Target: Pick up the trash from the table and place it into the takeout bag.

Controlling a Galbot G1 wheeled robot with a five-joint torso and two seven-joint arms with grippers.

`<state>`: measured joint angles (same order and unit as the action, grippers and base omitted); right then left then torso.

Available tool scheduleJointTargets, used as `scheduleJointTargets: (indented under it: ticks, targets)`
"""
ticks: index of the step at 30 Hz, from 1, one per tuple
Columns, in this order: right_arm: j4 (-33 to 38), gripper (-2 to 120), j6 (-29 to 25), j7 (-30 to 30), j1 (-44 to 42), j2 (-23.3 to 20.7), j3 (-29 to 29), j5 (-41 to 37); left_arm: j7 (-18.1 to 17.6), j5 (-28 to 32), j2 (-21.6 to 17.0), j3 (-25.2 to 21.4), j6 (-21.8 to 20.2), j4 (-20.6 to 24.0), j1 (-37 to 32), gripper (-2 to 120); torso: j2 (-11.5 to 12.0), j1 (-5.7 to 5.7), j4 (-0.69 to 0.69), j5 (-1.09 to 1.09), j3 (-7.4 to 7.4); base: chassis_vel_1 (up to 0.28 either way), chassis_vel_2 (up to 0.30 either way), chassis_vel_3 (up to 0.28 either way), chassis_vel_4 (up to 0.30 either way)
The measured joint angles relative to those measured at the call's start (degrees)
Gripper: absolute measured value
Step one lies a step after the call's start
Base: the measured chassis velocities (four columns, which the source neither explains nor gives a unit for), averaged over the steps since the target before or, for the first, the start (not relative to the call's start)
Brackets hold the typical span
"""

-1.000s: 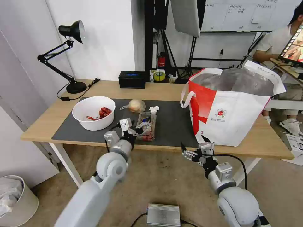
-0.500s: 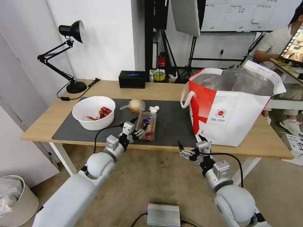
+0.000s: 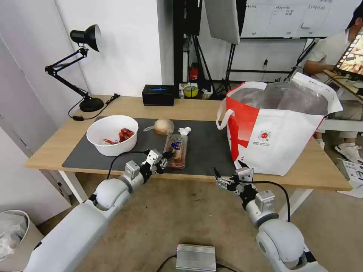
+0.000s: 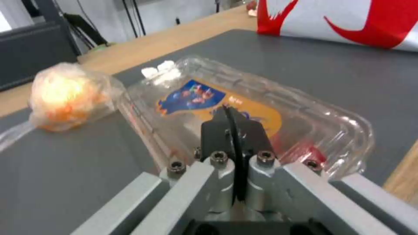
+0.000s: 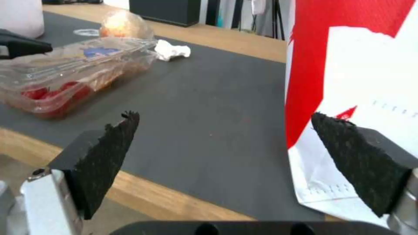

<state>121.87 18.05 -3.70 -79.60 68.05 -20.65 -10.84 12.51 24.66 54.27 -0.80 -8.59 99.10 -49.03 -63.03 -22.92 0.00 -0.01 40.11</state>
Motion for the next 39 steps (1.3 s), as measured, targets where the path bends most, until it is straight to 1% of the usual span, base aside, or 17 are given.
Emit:
scheduleJointTargets:
  ticks: [3,4,5,6,7,8,9,11,12,15,16,18,22,23,24,27,39]
  targets:
    - [-1.23,100,0.16,-1.17,1.84,-0.01,1.13,-4.8,0.05,0.51,-0.77,0.07,-0.07,-0.05,1.09,0,0.0,0.0,-0.01,0.01,0.0,0.0,0.0,0.0,0.0]
    - [-1.23,100,0.16,-1.17,1.84,-0.01,1.13,-4.8,0.05,0.51,-0.77,0.07,-0.07,-0.05,1.09,0,0.0,0.0,-0.01,0.01,0.0,0.0,0.0,0.0,0.0]
    - [-1.69,100,0.12,-1.54,2.63,0.0,1.47,-7.05,0.05,0.59,-0.88,0.12,-0.09,-0.07,1.19,0,0.0,0.0,-0.01,0.01,0.0,0.0,0.0,0.0,0.0]
    - [-2.39,100,-0.03,-2.23,4.04,0.0,1.96,-11.37,0.05,0.66,-0.99,0.22,-0.13,-0.07,1.27,0,0.0,0.0,0.0,0.01,0.0,0.0,0.0,0.0,0.0]
    - [-2.77,100,-0.12,-2.7,4.83,0.01,2.17,-13.98,0.06,0.67,-1.02,0.29,-0.14,-0.11,1.29,0,0.0,0.0,0.0,0.01,0.0,0.0,0.0,0.0,0.0]
    - [-2.77,100,-0.12,-2.7,4.83,0.01,2.17,-13.98,0.06,0.67,-1.02,0.29,-0.14,-0.11,1.29,0,0.0,0.0,0.0,0.01,0.0,0.0,0.0,0.0,0.0]
    - [-3.74,100,-0.3,-3.83,6.91,0.12,2.59,-19.95,0.07,0.68,-1.04,0.56,-0.15,-0.36,1.31,0,0.0,0.0,0.0,0.01,0.0,0.0,0.0,0.0,0.0]
    - [-4.95,100,-0.82,-5.21,9.15,0.46,2.67,-27.44,0.13,0.67,-0.8,1.29,-0.15,-0.86,1.53,0,0.0,0.0,0.0,0.0,0.0,0.0,0.0,0.0,0.0]
    - [-4.95,100,-0.82,-5.21,9.15,0.46,2.67,-27.44,0.13,0.67,-0.8,1.29,-0.15,-0.86,1.53,0,0.0,0.0,0.0,0.0,0.0,0.0,0.0,0.0,0.0]
    - [-6.6,100,-1.61,-5.97,11.09,1.08,3.21,-34.05,0.19,0.67,-0.53,1.54,-0.12,-0.98,1.14,0,0.0,0.0,0.0,0.01,0.0,0.0,0.0,0.0,0.0]
    - [-6.6,100,-1.61,-5.97,11.09,1.08,3.21,-34.05,0.19,0.67,-0.53,1.54,-0.12,-0.98,1.14,0,0.0,0.0,0.0,0.01,0.0,0.0,0.0,0.0,0.0]
    - [-7.79,100,-2.01,-6.99,12.38,1.9,4.07,-38.63,0.19,0.67,-0.53,1.52,-0.03,-0.99,0.66,0,0.0,0.0,0.0,0.0,0.0,0.0,0.0,0.0,0.0]
    - [-9.06,100,-1.97,-8.47,13.82,2.8,4.94,-42.03,0.19,0.7,-0.67,1.49,0.01,-0.87,0.35,0,0.0,0.0,0.0,0.0,0.0,0.0,0.0,0.0,0.0]
    - [-9.74,100,-1.61,-9.03,14.72,3.26,5.51,-44.29,0.17,0.72,-0.71,1.43,0.03,-0.76,0.24,0,0.0,0.0,0.0,0.01,0.0,0.0,0.0,0.0,0.0]
    - [-9.74,100,-1.61,-9.03,14.72,3.26,5.51,-44.29,0.17,0.72,-0.71,1.43,0.03,-0.76,0.24,0,0.0,0.0,0.0,0.01,0.0,0.0,0.0,0.0,0.0]
    - [-10.92,100,-0.99,-9.28,16.67,4.02,6.3,-48.54,0.06,0.76,-0.65,1.31,0.05,-0.54,-0.05,0,0.0,0.0,0.0,0.01,0.0,0.0,0.0,0.0,0.0]
    - [-14.7,100,0.85,-10.66,21.92,5.61,8.46,-55.13,-0.25,1.09,-1.12,0.89,0.16,0.07,-0.96,0,0.0,0.0,0.0,0.01,0.0,0.0,0.0,0.0,0.0]
